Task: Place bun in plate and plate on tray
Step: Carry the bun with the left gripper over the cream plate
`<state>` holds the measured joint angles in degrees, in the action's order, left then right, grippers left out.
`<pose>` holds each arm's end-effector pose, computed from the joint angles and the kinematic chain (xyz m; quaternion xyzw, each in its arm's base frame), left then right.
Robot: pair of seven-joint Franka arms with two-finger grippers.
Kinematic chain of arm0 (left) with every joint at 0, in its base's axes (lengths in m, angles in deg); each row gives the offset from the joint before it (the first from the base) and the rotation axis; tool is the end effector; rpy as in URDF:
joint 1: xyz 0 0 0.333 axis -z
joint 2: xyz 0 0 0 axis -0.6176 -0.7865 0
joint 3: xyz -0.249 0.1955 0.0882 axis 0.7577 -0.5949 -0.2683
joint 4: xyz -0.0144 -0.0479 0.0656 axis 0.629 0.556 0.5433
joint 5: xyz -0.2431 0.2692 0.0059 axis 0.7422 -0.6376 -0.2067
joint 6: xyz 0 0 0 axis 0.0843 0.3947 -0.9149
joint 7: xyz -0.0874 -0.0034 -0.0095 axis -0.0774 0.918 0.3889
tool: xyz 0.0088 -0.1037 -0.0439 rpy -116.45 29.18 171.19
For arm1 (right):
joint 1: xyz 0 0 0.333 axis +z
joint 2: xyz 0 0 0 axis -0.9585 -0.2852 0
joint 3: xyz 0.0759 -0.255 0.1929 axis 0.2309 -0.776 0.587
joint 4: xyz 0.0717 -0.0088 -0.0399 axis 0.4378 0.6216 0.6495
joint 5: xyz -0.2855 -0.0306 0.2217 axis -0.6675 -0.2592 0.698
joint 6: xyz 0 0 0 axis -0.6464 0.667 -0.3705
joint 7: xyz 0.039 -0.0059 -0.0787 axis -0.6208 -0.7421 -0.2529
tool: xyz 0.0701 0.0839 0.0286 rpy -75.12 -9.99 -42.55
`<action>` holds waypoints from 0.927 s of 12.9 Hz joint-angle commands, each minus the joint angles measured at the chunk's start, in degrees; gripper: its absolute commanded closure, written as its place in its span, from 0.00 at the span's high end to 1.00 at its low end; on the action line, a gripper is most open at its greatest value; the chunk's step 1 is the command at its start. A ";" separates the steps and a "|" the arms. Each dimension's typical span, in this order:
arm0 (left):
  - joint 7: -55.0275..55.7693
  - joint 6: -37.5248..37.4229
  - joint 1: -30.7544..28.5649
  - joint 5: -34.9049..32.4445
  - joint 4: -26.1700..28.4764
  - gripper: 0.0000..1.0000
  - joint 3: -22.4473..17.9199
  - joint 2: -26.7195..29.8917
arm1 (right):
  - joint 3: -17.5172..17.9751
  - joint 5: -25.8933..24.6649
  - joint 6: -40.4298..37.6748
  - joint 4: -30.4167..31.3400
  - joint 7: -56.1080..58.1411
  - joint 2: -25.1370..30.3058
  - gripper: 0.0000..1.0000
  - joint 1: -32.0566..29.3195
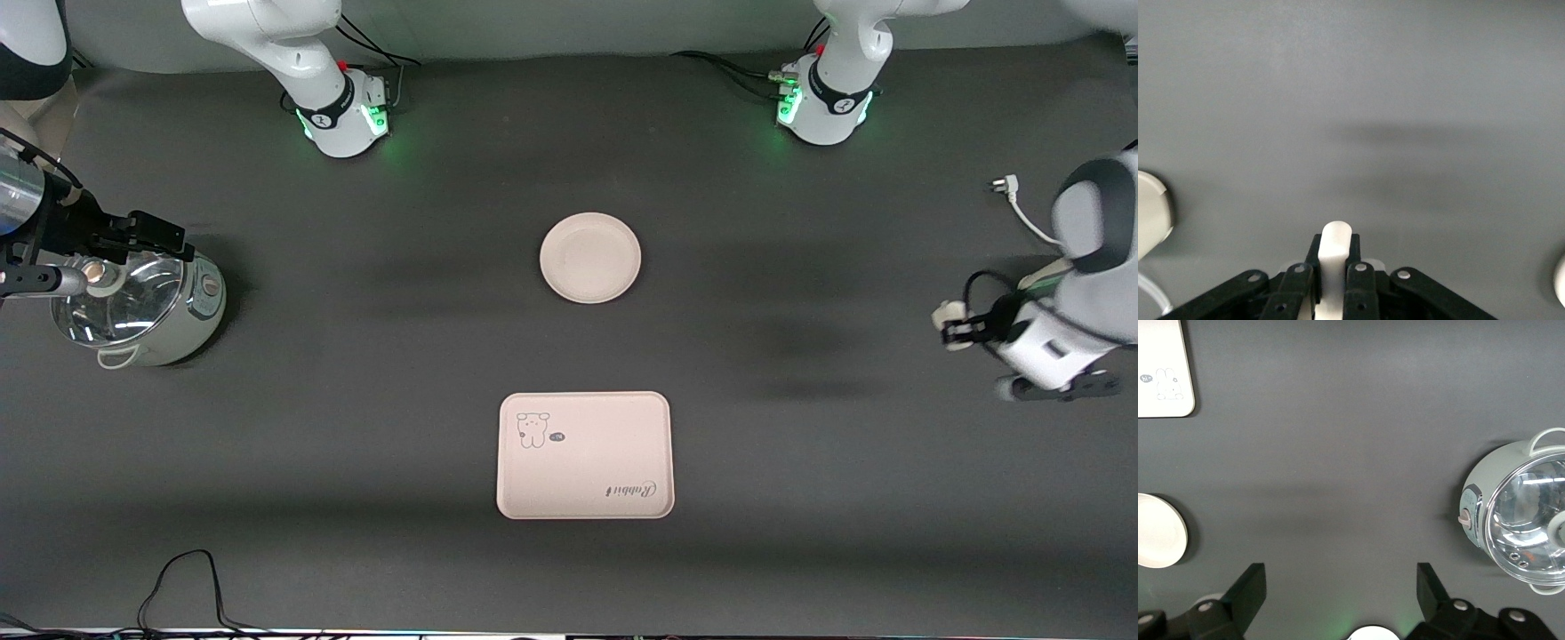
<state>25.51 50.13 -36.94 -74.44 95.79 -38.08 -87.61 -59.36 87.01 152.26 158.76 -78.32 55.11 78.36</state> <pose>0.5829 0.0176 0.4980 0.9951 0.0280 -0.0932 0.0166 0.5088 -0.0034 0.5923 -0.9975 0.0144 0.0622 0.0298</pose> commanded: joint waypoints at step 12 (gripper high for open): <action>42.03 -1.98 21.10 1.82 -7.13 0.19 6.73 -5.19 | 0.04 -0.01 1.82 -0.04 1.20 0.18 1.00 0.43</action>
<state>58.72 46.61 -21.41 -72.65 88.12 -31.05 -91.82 -59.04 87.01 153.41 158.73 -78.32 55.14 78.43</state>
